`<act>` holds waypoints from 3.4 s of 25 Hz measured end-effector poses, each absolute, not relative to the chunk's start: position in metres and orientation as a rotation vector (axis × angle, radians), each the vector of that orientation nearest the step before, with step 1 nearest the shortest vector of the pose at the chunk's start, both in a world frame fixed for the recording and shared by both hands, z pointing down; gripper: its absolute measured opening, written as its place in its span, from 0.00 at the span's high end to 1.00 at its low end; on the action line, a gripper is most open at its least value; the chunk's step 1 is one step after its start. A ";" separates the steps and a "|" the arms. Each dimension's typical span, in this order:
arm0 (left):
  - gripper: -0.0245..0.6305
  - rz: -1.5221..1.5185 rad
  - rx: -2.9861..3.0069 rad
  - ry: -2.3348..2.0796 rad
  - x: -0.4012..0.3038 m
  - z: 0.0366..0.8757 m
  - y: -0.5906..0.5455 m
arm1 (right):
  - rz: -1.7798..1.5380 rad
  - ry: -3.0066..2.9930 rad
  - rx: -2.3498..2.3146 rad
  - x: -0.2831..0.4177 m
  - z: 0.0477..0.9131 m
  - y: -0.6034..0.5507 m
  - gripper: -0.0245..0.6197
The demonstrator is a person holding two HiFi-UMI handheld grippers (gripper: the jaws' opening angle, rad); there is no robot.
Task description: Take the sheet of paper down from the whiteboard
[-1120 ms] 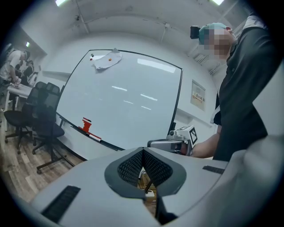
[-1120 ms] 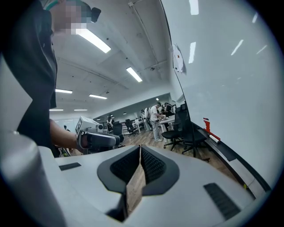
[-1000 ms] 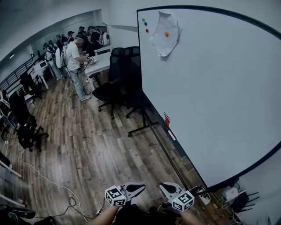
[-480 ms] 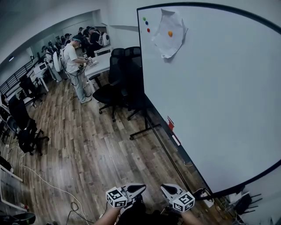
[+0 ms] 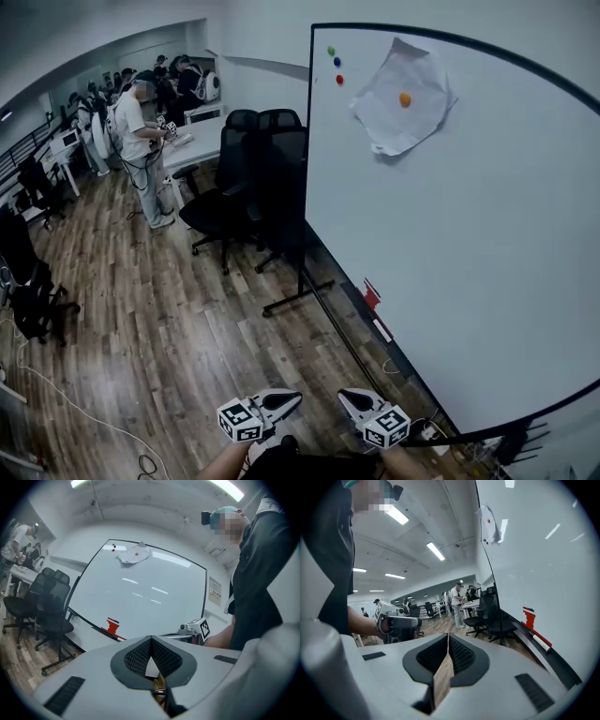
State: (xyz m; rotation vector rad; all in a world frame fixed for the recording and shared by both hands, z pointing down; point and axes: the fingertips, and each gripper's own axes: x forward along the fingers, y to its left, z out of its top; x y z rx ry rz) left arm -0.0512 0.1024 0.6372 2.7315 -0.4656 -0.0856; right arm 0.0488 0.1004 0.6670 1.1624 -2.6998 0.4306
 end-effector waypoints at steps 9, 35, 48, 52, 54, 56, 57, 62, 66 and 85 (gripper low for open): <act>0.95 -0.090 2.721 -0.357 -0.061 0.645 0.024 | 0.432 -2.637 1.293 0.047 0.659 0.035 0.93; 0.95 -0.120 3.094 -0.281 0.046 0.487 -0.272 | -0.031 -2.812 1.373 0.099 0.515 -0.232 0.93; 0.95 -0.393 3.859 0.130 0.112 0.231 -0.313 | -0.723 -2.440 1.934 0.170 0.229 -0.213 0.93; 0.95 -0.568 3.873 0.108 0.123 0.172 -0.319 | -0.939 -2.096 2.026 0.177 0.158 -0.204 0.93; 0.95 -0.603 3.852 0.086 0.132 0.152 -0.325 | -0.967 -1.913 2.086 0.181 0.132 -0.205 0.93; 0.94 -0.615 3.829 0.097 0.140 0.137 -0.328 | -0.977 -1.749 2.117 0.183 0.111 -0.208 0.93; 0.94 -0.612 3.830 0.103 0.143 0.132 -0.328 | -0.990 -1.677 2.120 0.183 0.103 -0.209 0.93; 0.83 -0.669 3.872 0.004 0.156 0.110 -0.332 | -0.940 -1.437 2.104 0.184 0.084 -0.226 0.86; 0.82 -0.700 3.875 -0.005 0.163 0.105 -0.332 | -0.838 -1.342 2.155 0.199 0.081 -0.236 0.77; 0.81 -0.763 3.879 -0.086 0.168 0.105 -0.333 | -0.790 -1.176 2.220 0.212 0.063 -0.251 0.78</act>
